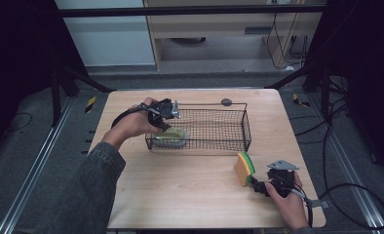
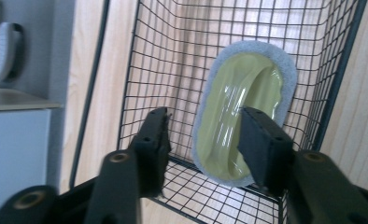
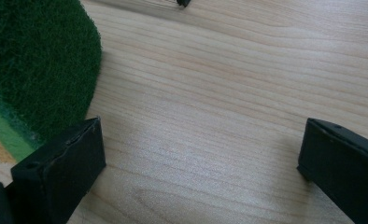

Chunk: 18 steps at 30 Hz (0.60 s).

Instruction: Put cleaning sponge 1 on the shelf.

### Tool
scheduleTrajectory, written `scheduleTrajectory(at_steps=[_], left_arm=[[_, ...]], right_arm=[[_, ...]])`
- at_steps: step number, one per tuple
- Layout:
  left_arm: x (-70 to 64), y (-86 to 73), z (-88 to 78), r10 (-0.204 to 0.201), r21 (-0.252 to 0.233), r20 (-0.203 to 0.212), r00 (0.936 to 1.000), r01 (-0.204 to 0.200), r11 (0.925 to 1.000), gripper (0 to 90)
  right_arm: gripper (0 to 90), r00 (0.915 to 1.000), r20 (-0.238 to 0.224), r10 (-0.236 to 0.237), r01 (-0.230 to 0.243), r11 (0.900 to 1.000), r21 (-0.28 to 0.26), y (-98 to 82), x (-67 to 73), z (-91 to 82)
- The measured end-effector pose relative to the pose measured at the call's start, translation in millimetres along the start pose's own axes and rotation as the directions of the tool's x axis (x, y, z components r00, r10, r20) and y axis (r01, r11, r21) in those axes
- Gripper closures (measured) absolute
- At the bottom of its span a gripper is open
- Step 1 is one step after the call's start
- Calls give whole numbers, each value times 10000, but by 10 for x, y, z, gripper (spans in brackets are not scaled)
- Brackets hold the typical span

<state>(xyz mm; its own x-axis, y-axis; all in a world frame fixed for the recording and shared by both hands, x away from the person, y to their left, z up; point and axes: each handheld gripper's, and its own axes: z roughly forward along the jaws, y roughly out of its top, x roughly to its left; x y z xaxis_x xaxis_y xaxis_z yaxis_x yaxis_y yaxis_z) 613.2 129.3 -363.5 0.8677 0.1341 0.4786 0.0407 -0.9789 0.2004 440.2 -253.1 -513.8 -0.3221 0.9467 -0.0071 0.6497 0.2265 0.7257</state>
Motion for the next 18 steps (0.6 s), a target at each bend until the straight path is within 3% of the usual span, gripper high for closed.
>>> scheduleTrajectory(at_steps=[5, 8, 18], left_arm=[[-22, -1, -49, -315, -36, -402, 9987, 314, 9995, 326], [-33, -9, -85, -859, -116, -630, 9943, 853, 9963, 204], [-145, -12, -214, -1484, -721, -545, 9874, 1443, 9869, 77]], right_arm=[[8, 10000, 6, 7, -7, 10000, 0, 0, 1, 0], [8, 10000, 7, 7, -7, 10000, 1, 0, 1, 0], [5, 10000, -25, 65, -65, 10000, 25, 4, 3, 1]])
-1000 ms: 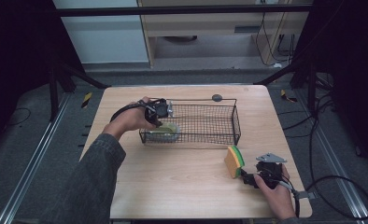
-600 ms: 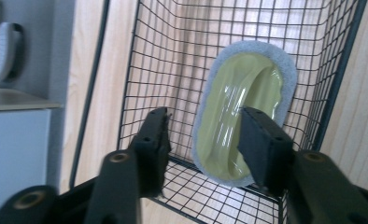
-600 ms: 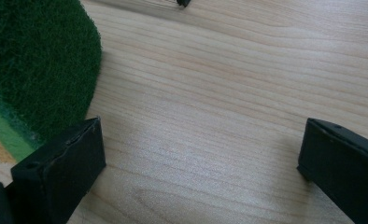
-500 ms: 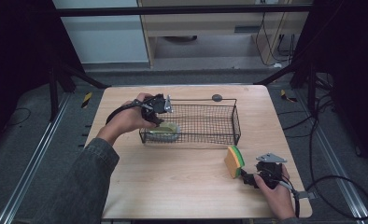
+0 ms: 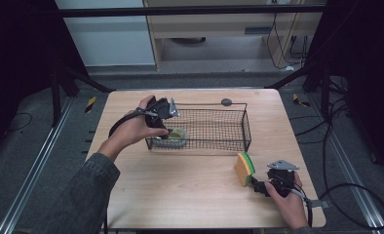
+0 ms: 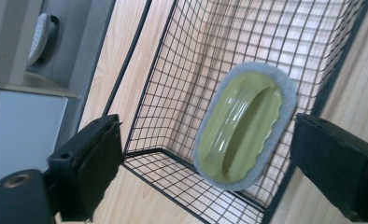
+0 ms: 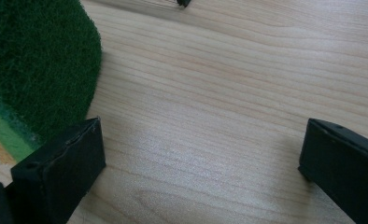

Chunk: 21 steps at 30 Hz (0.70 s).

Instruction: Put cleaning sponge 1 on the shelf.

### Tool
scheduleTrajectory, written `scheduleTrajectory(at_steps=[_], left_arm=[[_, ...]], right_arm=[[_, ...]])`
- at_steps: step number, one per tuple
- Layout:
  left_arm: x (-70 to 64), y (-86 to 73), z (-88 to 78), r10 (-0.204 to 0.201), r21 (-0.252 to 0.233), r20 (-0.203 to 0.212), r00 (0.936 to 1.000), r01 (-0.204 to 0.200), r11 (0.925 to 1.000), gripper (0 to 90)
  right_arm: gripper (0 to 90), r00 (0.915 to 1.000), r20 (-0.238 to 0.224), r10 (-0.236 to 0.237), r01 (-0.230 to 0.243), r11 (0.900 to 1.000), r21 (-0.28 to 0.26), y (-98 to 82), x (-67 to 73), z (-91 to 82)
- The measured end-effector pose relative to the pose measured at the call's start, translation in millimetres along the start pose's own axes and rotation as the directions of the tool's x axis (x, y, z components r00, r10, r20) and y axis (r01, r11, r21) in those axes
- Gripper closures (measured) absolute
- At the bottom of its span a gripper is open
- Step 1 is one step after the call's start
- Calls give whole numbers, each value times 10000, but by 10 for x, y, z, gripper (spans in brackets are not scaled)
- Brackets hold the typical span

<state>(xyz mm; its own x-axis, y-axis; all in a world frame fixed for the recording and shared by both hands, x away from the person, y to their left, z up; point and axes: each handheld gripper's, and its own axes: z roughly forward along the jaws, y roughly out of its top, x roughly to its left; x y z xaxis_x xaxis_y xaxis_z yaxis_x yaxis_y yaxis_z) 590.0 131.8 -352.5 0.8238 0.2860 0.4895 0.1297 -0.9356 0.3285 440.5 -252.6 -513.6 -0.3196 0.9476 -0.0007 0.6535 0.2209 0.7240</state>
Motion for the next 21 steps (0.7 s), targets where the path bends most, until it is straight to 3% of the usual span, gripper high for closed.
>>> scheduleTrajectory(at_steps=[6, 8, 13, 18, 21], left_arm=[[-116, 20, -107, -289, -269, 7, 9996, 289, 9992, 57], [-159, 23, -137, -569, -462, 148, 9983, 575, 9973, 53], [-246, 31, -180, -693, -711, 57, 9976, 695, 9950, 53], [-375, -17, -233, -1200, -1009, 12, 9928, 1195, 9877, 48], [-410, -48, -241, -1268, -1089, -115, 9919, 1249, 9862, 47]], right_arm=[[5, 10000, 1, 42, -42, 10000, 17, 3, 3, 1], [5, 10000, 2, 46, -46, 10000, 13, 3, 4, 2], [5, 10000, -1, 48, -48, 10000, 19, 3, 4, 1], [5, 10000, 38, 1, -1, 10000, 8, 4, 1, 6], [5, 10000, 44, -21, 21, 10000, 10, 6, 0, 8]])
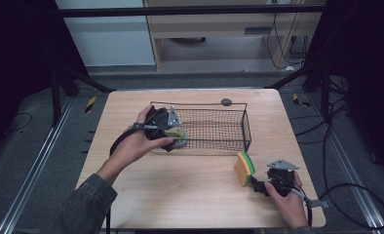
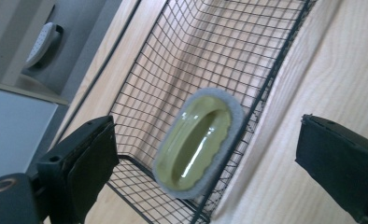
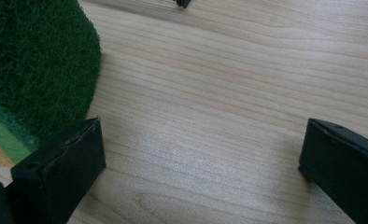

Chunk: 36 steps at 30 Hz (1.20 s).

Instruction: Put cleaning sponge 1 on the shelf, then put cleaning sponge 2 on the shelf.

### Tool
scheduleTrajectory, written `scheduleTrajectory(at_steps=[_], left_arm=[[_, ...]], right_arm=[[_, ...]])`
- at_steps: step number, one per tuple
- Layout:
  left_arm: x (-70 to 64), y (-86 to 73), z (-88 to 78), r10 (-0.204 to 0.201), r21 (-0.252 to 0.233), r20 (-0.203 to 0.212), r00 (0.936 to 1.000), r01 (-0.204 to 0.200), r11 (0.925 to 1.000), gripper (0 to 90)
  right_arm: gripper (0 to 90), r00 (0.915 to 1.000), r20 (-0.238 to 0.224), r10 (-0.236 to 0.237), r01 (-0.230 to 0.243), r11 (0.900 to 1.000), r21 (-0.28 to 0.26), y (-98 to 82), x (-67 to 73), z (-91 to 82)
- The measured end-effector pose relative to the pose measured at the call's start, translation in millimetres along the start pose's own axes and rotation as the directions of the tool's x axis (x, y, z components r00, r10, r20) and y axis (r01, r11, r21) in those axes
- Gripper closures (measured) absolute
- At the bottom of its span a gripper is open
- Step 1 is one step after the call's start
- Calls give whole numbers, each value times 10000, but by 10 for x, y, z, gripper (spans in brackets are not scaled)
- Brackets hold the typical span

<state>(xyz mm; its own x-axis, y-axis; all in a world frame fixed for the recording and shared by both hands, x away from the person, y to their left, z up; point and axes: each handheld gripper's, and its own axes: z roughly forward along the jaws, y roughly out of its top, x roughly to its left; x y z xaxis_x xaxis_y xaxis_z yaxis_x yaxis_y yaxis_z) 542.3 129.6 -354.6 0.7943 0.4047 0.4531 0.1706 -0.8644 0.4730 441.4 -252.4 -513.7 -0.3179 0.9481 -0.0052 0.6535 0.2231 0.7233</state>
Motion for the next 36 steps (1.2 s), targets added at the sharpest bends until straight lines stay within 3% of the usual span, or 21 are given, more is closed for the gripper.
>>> scheduleTrajectory(at_steps=[4, 12, 16, 18, 21, 23, 26, 28, 29, 31, 33, 36], left_arm=[[-59, -116, -35, -251, -161, -243, 9994, 247, 9996, 54], [-139, -402, -119, -1302, -383, -309, 9910, 1290, 9909, 48], [-186, -621, -146, -1990, -491, -451, 9790, 1967, 9792, 44], [-208, -755, -134, -2497, -551, -391, 9675, 2474, 9673, 44], [-245, -947, -104, -2946, -479, -506, 9543, 2923, 9551, 43], [-268, -1058, -78, -3207, -345, -322, 9466, 3196, 9469, 43], [-341, -1224, 2, -3420, -357, -136, 9396, 3414, 9392, 50], [-392, -1318, 75, -3307, -16, -18, 9437, 3307, 9437, 47], [-407, -1346, 96, -3358, 8, -63, 9419, 3358, 9419, 47], [-434, -1432, 158, -3624, 92, 155, 9319, 3623, 9320, 48], [-458, -1489, 219, -3748, 245, 453, 9260, 3741, 9271, 44], [-498, -1575, 304, -3919, 478, 447, 9189, 3899, 9196, 45]], right_arm=[[5, 10000, 3, -6, 6, 10000, 2, 0, 0, 0], [5, 10000, 1, -4, 4, 10000, 0, 0, 0, 0], [5, 10000, 1, -9, 9, 10000, -2, 0, 0, 0], [5, 10000, 0, -1, 1, 10000, 0, 0, 0, 0], [5, 10000, 1, 2, -2, 10000, 1, 0, 0, 0], [5, 10000, -6, 22, -22, 10000, -8, 1, 1, 1], [7, 10000, 16, 78, -78, 10000, -35, 4, -1, 2], [57, 9990, -164, 421, -423, 9990, -117, 4, -36, -26], [66, 9986, -194, 495, -498, 9987, -142, 8, -51, -40], [62, 9976, -114, 679, -682, 9971, -325, 16, -80, -105], [87, 9975, 37, 705, -703, 9967, -414, 23, -92, -161], [114, 9976, 219, 663, -659, 9976, -197, 32, -107, -249]])
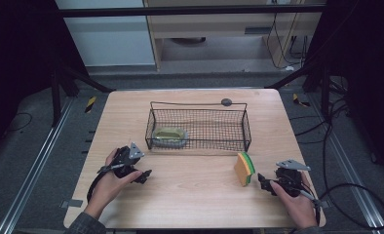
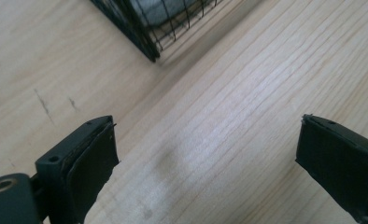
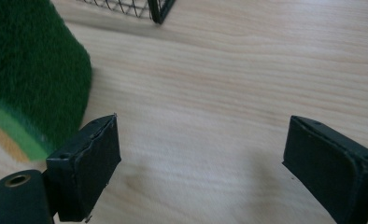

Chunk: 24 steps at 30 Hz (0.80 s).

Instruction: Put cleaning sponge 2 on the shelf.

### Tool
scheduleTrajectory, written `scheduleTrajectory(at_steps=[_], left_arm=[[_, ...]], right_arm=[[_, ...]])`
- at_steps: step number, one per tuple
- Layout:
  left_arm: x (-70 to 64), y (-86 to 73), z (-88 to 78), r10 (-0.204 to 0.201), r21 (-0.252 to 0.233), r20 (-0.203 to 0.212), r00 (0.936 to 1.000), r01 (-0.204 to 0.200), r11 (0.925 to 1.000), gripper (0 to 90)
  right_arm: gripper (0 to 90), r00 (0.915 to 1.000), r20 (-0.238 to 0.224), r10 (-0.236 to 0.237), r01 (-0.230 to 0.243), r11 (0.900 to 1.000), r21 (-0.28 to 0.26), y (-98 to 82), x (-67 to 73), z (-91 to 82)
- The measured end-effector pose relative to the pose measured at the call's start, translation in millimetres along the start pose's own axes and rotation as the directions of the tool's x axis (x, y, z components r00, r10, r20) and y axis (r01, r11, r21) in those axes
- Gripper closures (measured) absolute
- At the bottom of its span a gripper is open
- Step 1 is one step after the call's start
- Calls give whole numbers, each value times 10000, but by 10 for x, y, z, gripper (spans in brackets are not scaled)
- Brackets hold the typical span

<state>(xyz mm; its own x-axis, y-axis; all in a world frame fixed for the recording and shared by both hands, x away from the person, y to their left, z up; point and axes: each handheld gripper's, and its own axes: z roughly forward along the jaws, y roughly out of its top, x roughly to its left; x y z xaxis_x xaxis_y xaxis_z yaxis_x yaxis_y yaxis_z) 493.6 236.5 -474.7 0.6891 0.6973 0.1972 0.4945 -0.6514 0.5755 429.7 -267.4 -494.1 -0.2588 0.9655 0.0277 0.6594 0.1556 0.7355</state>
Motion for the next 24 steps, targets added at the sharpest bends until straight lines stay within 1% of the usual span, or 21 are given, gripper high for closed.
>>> scheduleTrajectory(at_steps=[1, 4, 6, 10, 13, 14, 15, 16, 17, 18, 20, 21, 22, 24], left_arm=[[0, -15, 14, -60, 42, 53, 10000, 60, 10000, 45], [8, -68, 45, -340, -68, -35, 9994, 339, 9994, 45], [21, -100, 71, -571, -152, -49, 9984, 570, 9983, 47], [48, -159, 113, -1023, 42, 249, 9944, 1023, 9947, 35], [43, -181, 122, -1274, -60, 424, 9909, 1278, 9918, 31], [46, -190, 126, -1361, -89, 504, 9894, 1367, 9906, 28], [46, -190, 126, -1361, -89, 504, 9894, 1367, 9906, 27], [49, -207, 135, -1524, -160, 637, 9863, 1537, 9880, 23], [49, -207, 135, -1524, -160, 637, 9863, 1537, 9880, 20], [56, -228, 144, -1734, -213, 803, 9816, 1756, 9842, 17], [64, -247, 147, -1757, -288, 873, 9806, 1788, 9835, 15], [61, -266, 151, -1832, -409, 825, 9796, 1869, 9815, 7], [61, -266, 151, -1832, -409, 825, 9796, 1869, 9815, 0], [44, -278, 152, -1871, -541, 758, 9794, 1914, 9800, 0]], right_arm=[[125, 9999, 129, -39, 37, 9999, 146, 0, -4, -30], [149, 9999, 113, -36, 32, 9993, 376, -2, -24, -143], [166, 10000, 27, 95, -96, 9986, 512, 13, -44, -230], [197, 9993, -108, 352, -343, 9968, 716, 91, -89, -381], [208, 9976, -364, 594, -565, 9955, 757, 185, -87, -477], [214, 9975, -408, 569, -537, 9957, 759, 223, -77, -506], [217, 9978, -440, 492, -459, 9962, 743, 265, -60, -533], [218, 9981, -431, 442, -408, 9964, 746, 309, -38, -559], [218, 9981, -431, 442, -408, 9964, 746, 309, -38, -559], [224, 9987, -445, 253, -215, 9963, 827, 413, 14, -606], [224, 9989, -473, 49, -4, 9954, 961, 492, 55, -629], [224, 9989, -465, 0, 48, 9946, 1033, 526, 72, -638], [224, 9989, -465, 0, 48, 9946, 1033, 526, 72, -638], [224, 9988, -466, -164, 218, 9928, 1179, 650, 124, -664]])
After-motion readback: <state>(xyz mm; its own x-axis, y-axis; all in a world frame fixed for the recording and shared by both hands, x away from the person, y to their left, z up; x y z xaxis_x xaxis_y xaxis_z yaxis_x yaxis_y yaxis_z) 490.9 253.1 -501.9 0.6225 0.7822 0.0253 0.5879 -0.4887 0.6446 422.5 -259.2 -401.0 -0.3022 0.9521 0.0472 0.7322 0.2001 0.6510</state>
